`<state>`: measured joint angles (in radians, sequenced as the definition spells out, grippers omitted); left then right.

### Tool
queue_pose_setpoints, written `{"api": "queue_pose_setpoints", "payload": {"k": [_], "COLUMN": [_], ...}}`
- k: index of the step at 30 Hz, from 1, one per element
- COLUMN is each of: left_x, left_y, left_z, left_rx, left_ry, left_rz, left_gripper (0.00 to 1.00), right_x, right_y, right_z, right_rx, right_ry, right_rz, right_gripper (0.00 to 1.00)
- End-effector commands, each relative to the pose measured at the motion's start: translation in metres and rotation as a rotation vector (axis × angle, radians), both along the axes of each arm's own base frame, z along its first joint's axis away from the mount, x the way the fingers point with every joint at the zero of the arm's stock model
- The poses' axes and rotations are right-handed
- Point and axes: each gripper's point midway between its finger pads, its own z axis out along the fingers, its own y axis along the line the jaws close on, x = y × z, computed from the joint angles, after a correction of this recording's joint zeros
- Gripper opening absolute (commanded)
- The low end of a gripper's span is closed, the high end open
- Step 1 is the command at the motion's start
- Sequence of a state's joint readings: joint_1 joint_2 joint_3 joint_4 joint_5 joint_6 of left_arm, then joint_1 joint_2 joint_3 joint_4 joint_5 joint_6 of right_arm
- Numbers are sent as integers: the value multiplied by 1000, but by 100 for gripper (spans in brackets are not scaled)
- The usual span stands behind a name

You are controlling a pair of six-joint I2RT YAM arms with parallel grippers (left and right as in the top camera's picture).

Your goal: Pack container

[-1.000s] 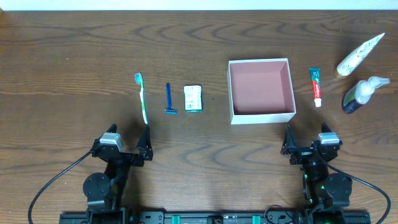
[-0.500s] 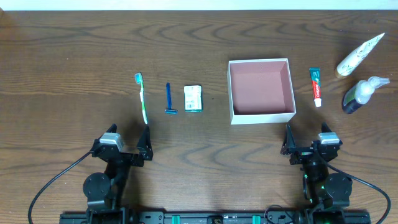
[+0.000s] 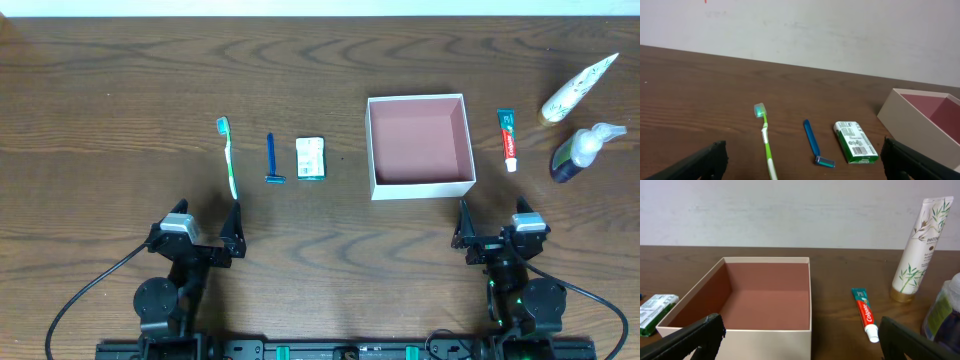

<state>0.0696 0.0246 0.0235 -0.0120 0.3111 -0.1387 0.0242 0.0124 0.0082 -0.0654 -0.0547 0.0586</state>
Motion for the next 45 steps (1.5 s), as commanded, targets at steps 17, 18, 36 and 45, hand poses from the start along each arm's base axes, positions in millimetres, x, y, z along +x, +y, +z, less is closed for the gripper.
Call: {"api": "queue_pose_setpoints", "payload": {"k": [17, 18, 36, 45], "left_x": [-1, -1, -1, -1], "left_y": [-1, -1, -1, -1], "left_z": [-17, -17, -17, -17], "left_rx": [-14, -14, -14, -14], "left_ry": [55, 55, 55, 56], "left_rz": [-6, -6, -6, -6], "left_gripper": [98, 98, 98, 98], "right_x": [0, 0, 1, -36], "right_y": [-1, -1, -5, 30], "right_z": [-1, -1, 11, 144], "right_rx": [-11, -11, -10, -40], "right_ry": [-1, -1, -50, -571], "right_rz": [-3, -3, -25, 176], "right_gripper": [99, 99, 99, 99]}}
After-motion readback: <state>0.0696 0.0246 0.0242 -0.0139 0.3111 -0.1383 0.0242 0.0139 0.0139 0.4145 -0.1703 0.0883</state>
